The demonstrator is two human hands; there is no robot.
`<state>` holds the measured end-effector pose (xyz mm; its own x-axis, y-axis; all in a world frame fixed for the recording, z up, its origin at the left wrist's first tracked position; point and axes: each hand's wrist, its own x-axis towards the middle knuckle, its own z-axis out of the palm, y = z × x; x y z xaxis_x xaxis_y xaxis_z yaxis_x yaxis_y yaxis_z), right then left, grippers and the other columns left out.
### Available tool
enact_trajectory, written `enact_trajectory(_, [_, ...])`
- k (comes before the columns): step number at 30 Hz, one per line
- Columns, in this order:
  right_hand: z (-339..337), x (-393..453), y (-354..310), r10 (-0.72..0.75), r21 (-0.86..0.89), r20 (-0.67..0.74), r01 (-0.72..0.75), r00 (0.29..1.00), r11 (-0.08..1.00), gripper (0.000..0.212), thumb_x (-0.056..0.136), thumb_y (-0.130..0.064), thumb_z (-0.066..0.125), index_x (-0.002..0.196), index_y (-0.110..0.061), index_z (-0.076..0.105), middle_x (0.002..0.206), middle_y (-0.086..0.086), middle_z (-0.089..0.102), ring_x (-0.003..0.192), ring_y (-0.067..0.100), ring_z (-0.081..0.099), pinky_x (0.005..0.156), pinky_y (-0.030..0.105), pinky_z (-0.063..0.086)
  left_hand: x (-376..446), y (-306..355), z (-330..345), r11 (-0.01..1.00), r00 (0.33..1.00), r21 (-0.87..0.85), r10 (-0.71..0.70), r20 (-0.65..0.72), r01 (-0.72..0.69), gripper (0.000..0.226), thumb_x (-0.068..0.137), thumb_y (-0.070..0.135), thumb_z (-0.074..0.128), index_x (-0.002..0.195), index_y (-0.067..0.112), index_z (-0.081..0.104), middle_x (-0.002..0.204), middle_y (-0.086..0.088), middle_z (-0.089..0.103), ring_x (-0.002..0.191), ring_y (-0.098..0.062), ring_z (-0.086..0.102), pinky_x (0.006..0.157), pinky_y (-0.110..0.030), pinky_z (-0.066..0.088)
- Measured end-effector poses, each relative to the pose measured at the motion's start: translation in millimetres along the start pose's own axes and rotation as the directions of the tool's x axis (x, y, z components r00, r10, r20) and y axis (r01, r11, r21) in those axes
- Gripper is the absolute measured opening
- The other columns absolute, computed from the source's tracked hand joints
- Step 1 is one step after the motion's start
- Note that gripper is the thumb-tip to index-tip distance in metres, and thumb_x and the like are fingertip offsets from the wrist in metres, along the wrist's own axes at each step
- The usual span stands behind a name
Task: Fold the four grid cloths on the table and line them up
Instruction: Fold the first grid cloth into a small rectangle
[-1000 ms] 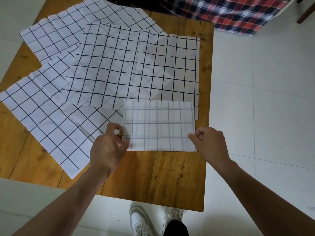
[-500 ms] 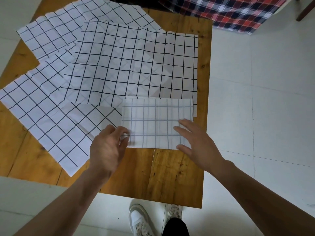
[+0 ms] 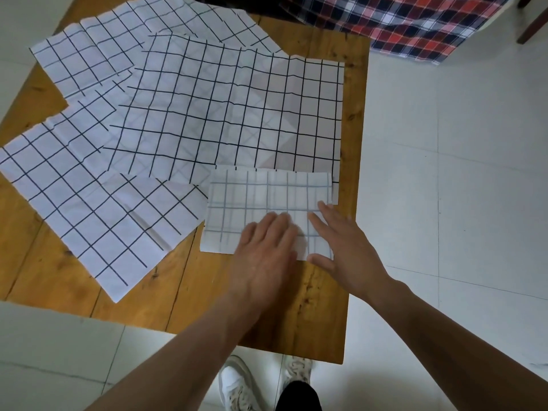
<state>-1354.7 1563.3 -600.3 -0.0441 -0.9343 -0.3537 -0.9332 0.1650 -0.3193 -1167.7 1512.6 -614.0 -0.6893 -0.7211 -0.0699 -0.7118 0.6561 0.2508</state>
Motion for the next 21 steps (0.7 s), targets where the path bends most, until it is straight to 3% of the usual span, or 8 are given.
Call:
enact_trajectory(7, [2.3,1.3,2.4,0.004,-0.016,0.002,-0.004,1.000,1.000,0.082,0.091,-0.058,0.050,0.155,-0.033,0.006,0.162,-0.011,-0.010,0.143,0.005,-0.017,0.110,0.027,-0.014,-22.6,-36.5,1.1,0.986,0.983,0.095,-0.149,0.108,0.139,0.073,0.096,0.038,0.044,0.158,0.028,0.006,0.167,-0.003,-0.006,0.153,-0.024,-0.010,0.122,-0.050,-0.001])
enact_trajectory(11, [0.6,1.4,1.2,0.007,-0.010,0.006,-0.007,1.000,1.000,0.081,0.092,-0.057,0.051,0.155,-0.033,0.006,0.162,-0.011,-0.010,0.142,0.004,-0.019,0.106,0.024,-0.018,-46.2,-82.8,-12.2,0.968,0.972,0.137,-0.221,0.085,0.208,0.074,0.091,0.029,0.050,0.158,0.029,0.018,0.167,-0.004,0.011,0.153,-0.027,0.009,0.121,-0.047,0.006])
enact_trajectory(16, [-3.2,0.8,-2.8,0.022,0.007,0.000,-0.022,1.000,1.000,0.082,0.091,-0.055,0.054,0.155,-0.033,0.009,0.163,-0.011,-0.006,0.148,0.007,-0.012,0.108,0.024,-0.014,-58.3,-101.4,-22.1,0.954,0.954,0.058,-0.297,0.030,0.295,0.057,0.098,0.035,0.031,0.154,0.031,0.027,0.164,-0.003,0.022,0.151,-0.028,0.016,0.119,-0.049,0.015])
enact_trajectory(21, [-9.4,4.5,-6.5,0.020,-0.043,-0.006,-0.020,1.000,0.999,0.085,0.089,-0.055,0.058,0.155,-0.030,0.011,0.163,-0.007,-0.003,0.150,0.014,-0.004,0.110,0.025,-0.009,-48.1,-93.5,-24.4,0.991,0.993,0.064,-0.117,-0.009,0.117,0.082,0.075,0.010,0.066,0.151,0.023,0.037,0.162,-0.008,0.029,0.148,-0.030,0.022,0.115,-0.046,0.019])
